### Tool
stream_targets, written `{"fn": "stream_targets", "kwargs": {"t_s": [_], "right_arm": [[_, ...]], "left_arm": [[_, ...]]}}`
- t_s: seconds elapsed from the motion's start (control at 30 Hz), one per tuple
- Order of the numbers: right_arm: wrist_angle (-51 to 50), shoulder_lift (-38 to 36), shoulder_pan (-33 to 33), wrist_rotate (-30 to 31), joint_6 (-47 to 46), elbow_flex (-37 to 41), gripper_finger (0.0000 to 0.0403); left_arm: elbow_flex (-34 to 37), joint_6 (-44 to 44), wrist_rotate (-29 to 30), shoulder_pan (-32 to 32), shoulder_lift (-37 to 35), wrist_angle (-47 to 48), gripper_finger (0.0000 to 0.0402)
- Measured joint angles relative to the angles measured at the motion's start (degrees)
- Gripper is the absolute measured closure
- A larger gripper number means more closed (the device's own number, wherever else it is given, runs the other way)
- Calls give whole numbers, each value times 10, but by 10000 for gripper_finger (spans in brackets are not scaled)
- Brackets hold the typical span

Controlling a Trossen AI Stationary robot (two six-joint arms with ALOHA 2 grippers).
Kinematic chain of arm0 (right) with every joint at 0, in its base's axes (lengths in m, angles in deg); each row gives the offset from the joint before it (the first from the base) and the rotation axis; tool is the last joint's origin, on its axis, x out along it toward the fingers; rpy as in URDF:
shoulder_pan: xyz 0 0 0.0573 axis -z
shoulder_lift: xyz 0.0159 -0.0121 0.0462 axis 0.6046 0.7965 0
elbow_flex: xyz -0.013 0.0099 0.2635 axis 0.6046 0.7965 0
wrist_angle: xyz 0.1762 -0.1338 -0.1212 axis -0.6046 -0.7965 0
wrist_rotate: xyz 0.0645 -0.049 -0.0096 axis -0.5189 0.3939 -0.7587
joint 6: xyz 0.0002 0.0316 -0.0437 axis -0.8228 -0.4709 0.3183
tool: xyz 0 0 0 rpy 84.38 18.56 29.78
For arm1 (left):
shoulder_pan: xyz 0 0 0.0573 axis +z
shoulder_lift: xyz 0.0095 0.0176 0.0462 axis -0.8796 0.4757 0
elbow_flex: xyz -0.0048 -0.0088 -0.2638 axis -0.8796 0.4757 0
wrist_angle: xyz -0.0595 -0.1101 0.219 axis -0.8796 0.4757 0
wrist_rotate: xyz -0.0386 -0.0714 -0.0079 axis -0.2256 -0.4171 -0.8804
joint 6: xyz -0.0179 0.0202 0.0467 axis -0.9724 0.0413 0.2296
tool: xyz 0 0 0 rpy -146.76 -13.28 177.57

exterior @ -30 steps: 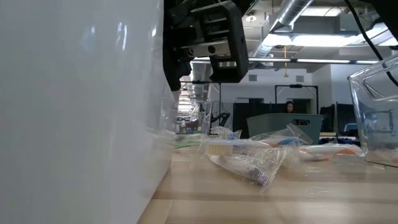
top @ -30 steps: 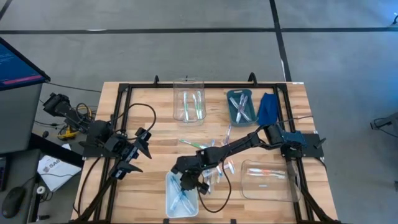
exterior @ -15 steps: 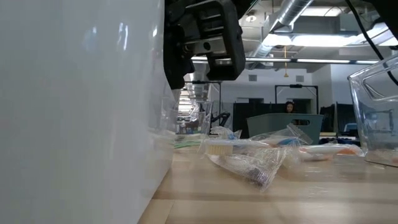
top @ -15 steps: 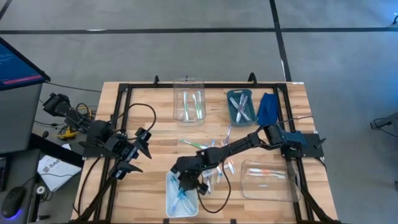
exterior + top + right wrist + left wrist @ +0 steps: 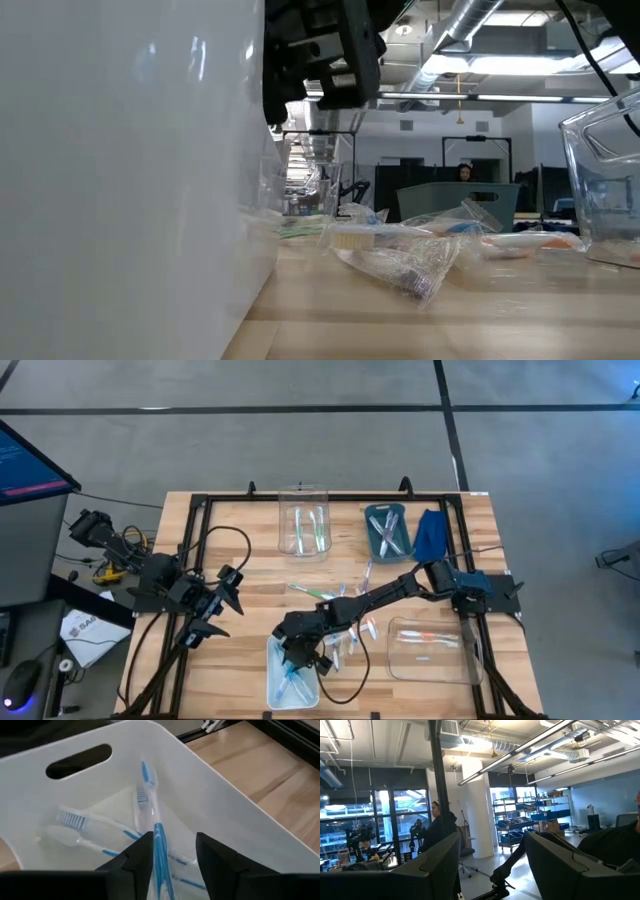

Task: Pick & Place Toothbrushes
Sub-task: Put the green toothbrush into the top transparent bin

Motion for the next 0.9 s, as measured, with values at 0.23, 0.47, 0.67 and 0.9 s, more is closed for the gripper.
{"fn": "stream_targets", "kwargs": {"t_s": [0.23, 0.47, 0.67, 0.9], "right_arm": [[2, -22, 0, 0, -24, 0, 226], [-3, -64, 0, -2, -99, 0, 205], [-32, -105, 0, -3, -159, 0, 199], [-120, -159, -2, -4, -203, 0, 207]], "left_arm": [[0, 0, 0, 0, 0, 0, 183], [0, 0, 0, 0, 0, 0, 183], [0, 0, 0, 0, 0, 0, 183], [0, 0, 0, 0, 0, 0, 183]]}}
